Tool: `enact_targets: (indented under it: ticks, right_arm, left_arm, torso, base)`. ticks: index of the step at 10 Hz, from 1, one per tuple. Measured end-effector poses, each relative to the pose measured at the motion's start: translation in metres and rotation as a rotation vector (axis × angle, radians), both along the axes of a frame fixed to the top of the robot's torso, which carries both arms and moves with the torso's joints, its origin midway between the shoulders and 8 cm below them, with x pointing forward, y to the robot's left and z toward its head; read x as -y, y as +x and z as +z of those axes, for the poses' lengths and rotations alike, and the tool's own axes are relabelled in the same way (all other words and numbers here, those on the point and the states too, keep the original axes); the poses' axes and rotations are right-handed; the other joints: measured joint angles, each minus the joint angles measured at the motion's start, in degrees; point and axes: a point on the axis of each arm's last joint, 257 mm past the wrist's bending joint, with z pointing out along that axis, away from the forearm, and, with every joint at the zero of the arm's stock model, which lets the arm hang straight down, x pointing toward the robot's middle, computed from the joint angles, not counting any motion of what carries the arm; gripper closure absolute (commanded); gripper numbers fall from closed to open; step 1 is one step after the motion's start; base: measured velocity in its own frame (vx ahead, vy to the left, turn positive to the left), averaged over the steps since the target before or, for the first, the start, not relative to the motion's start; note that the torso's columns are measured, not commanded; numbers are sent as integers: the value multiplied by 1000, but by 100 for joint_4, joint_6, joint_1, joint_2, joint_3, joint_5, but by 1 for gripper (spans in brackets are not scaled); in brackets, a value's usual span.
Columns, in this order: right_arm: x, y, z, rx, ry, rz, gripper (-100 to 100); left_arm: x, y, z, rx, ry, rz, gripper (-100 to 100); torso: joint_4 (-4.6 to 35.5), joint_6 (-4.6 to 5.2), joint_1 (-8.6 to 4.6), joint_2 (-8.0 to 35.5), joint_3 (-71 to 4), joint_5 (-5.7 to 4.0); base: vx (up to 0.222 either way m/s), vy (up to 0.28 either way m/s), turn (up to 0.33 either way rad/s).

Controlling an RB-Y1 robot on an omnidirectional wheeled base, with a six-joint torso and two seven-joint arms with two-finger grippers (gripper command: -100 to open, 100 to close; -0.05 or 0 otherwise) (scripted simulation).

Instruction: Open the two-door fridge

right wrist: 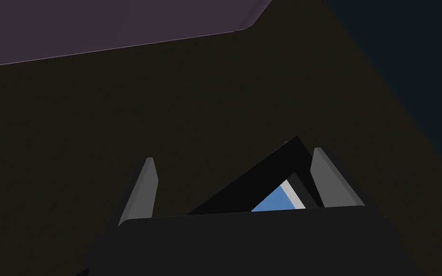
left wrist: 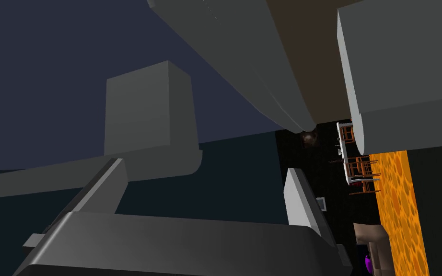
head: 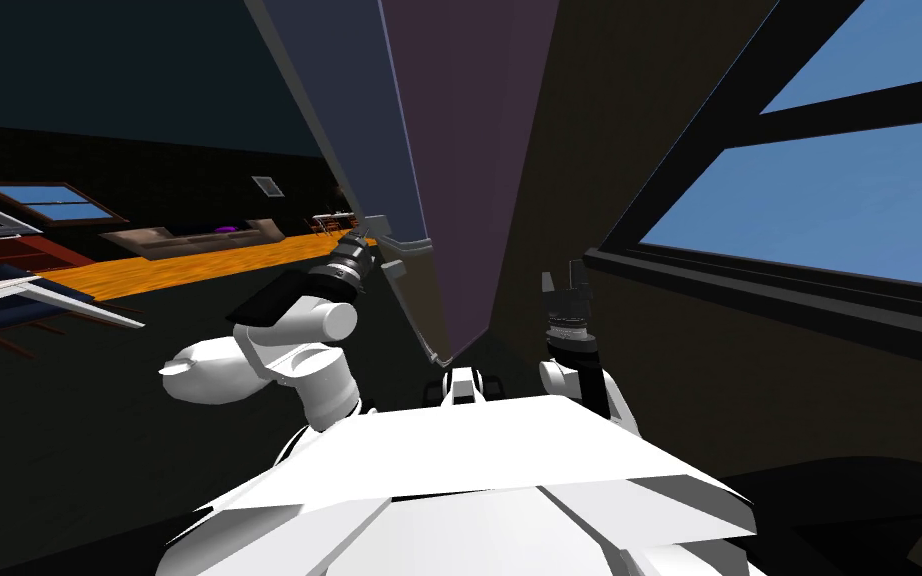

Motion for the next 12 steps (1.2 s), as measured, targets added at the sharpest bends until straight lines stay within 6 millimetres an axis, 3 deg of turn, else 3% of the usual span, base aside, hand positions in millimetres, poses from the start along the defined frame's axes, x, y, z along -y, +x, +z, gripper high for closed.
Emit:
enact_targets:
  ticks: [4,7,8,12]
  right_arm:
    - [0,0,0,0,0,0,0]
    - [0,0,0,0,0,0,0]
    - [0,0,0,0,0,0,0]
    - [0,0,0,0,0,0,0]
  left_arm:
    - [-1,-8,16,-12,32,12,-100]
    - [-3,-12,16,-27,27,15,-100]
    - [-3,-12,14,-32,26,14,100]
    - [10,-15,21,-10,28,-20,100]
  torso:
    - [-8,-2,0,1,6,4]
    - [-7,-11,35,-18,-14,14]
    - [-18,-10,36,-16,-13,19]
    - [-21,-33,114,-6,4,55]
  base:
    - [19,-20,7]
    - [41,1,19]
    - [-24,7,-28]
    - [-42,159,-41]
